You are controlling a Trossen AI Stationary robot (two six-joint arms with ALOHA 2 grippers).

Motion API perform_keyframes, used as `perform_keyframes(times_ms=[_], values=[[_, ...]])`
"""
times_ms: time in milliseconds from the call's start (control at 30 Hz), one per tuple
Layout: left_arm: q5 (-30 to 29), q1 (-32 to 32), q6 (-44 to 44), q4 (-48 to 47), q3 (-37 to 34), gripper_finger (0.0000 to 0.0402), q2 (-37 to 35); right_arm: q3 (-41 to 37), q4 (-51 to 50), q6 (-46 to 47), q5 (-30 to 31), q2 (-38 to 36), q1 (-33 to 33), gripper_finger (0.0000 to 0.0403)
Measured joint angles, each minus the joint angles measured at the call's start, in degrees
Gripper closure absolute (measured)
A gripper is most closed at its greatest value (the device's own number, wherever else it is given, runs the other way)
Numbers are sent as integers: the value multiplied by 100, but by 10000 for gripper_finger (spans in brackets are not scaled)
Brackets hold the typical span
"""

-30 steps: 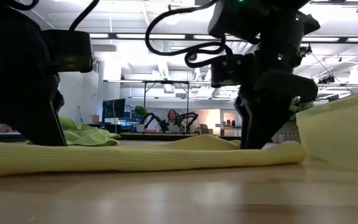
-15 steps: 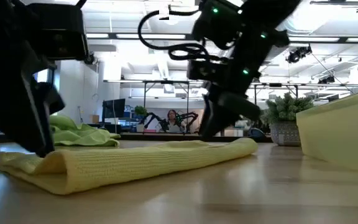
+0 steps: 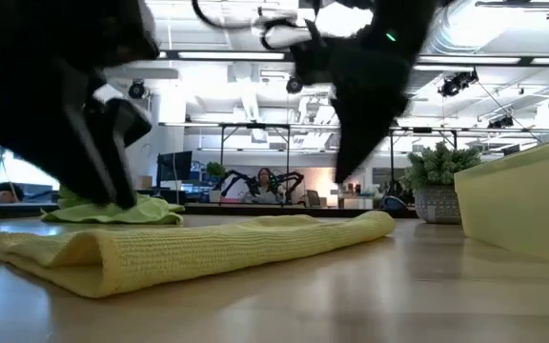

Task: Roll microfiber towels into tight, uniform cylinder then place into a basket
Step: Roll the yellow microfiber cloth

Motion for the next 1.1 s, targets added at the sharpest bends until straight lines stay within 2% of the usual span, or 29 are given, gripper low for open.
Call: perform_keyframes(times_ms=[167, 367, 533, 700, 900, 967, 1100], values=[[0, -68, -6, -103, 0, 284, 159, -416, 180, 579, 347, -2, 73, 266], [20, -160, -342, -75, 2, 284, 251, -714, 393, 404, 370, -2, -218, 266], [-29, -247, -863, 86, 10, 284, 432, -851, 699, -379, 265, -2, -603, 266], [-83, -264, -1099, 645, 28, 284, 720, -979, 1458, -1596, 294, -2, -972, 266], [-86, -222, -436, 1642, -2, 284, 893, -883, 2461, -2569, 315, -2, -1334, 266], [-170, -176, -195, 1786, -4, 284, 848, -681, 2181, -2319, 315, -29, -1389, 266], [-264, -88, 117, 1722, 2, 284, 605, -319, 1067, -1214, 157, -109, -1215, 266]])
